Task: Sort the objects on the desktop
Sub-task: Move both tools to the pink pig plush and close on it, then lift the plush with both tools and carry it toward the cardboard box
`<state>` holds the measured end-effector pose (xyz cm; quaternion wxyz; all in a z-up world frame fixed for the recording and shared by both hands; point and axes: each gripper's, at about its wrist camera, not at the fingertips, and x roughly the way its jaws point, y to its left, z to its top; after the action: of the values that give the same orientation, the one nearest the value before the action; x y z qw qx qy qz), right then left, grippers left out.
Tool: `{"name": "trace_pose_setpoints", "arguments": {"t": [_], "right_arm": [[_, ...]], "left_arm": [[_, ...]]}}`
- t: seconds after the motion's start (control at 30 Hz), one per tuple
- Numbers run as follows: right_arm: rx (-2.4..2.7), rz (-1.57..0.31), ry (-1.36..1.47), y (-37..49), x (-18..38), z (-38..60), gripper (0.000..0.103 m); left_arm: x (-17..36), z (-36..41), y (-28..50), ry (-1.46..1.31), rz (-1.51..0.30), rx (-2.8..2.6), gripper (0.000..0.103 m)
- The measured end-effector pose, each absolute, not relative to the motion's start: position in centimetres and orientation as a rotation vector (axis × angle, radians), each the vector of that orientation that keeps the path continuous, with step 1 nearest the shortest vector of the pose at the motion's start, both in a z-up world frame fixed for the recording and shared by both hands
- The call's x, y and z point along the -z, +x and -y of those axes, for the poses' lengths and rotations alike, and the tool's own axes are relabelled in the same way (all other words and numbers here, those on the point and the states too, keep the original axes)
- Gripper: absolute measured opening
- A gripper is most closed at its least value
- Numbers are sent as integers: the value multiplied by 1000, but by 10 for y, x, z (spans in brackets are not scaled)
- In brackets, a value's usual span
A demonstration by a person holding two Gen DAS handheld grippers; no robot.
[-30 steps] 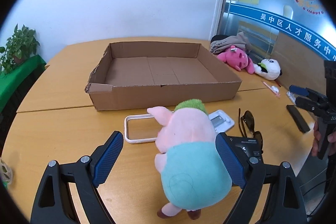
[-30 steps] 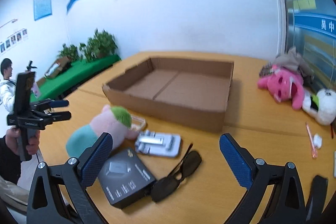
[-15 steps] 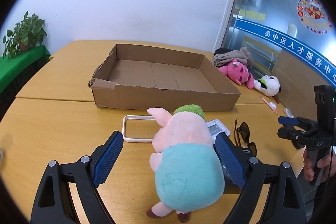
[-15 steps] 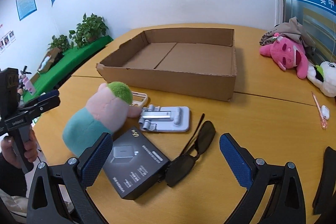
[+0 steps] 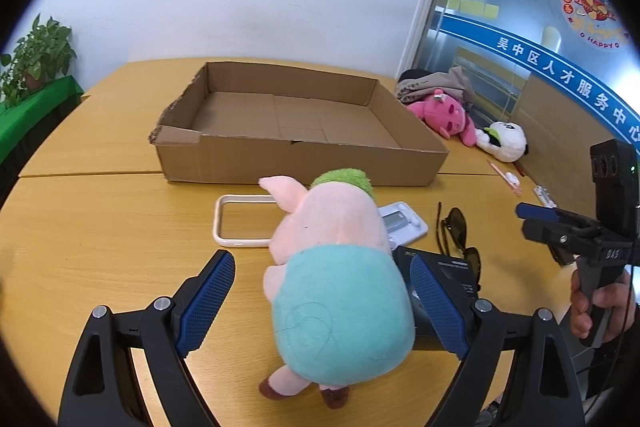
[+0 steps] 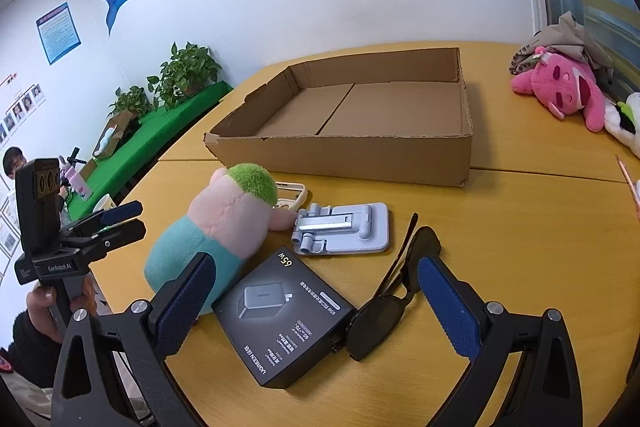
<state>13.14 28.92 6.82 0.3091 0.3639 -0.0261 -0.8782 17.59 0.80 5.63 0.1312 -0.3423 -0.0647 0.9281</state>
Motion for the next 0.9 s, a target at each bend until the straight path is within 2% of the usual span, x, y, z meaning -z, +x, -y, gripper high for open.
{"name": "trace_pose_setpoints", "arguments": {"t": [0.03,0.07,0.1,0.13,0.17,0.23,0.27,0.3,0.33,0.37,0.4,0.43,0.5,0.7,0.9], "right_arm": [[2325,60,952,132,-68,-288,96],[2335,49,945,133,-67,-286,92],[2342,35,945,133,-66,-285,80],[2343,26,955,131,-63,-283,70],[2335,30,965,130,-61,-282,66],[2311,49,984,126,-56,-279,42],[2305,55,988,125,-55,-278,36],[2300,57,988,125,-55,-276,28],[2292,59,986,125,-55,-273,28],[2279,66,979,125,-56,-272,28],[2269,80,968,126,-57,-271,36],[2256,99,963,125,-56,-270,64],[2241,119,960,123,-55,-266,98],[2200,114,949,114,-56,-249,98],[2112,215,983,96,-53,-234,98]], "left_arm": [[-56,-9,176,-992,188,-2687,90],[-55,-10,175,-992,187,-2681,81],[-54,-11,175,-997,187,-2673,59],[-51,-11,174,-1008,195,-2658,47],[-49,-10,173,-1022,218,-2638,30],[-44,-6,171,-1045,276,-2596,28],[-43,-5,171,-1051,283,-2590,28],[-44,-4,172,-1052,281,-2596,33],[-45,-4,174,-1048,277,-2605,37],[-46,-3,175,-1042,277,-2607,51],[-47,-3,177,-1032,278,-2605,69],[-47,-4,178,-1016,283,-2598,76],[-45,-6,178,-1002,301,-2567,80],[-28,-14,164,-1091,324,-2481,80],[-15,-7,156,-1148,329,-2499,80]]}}
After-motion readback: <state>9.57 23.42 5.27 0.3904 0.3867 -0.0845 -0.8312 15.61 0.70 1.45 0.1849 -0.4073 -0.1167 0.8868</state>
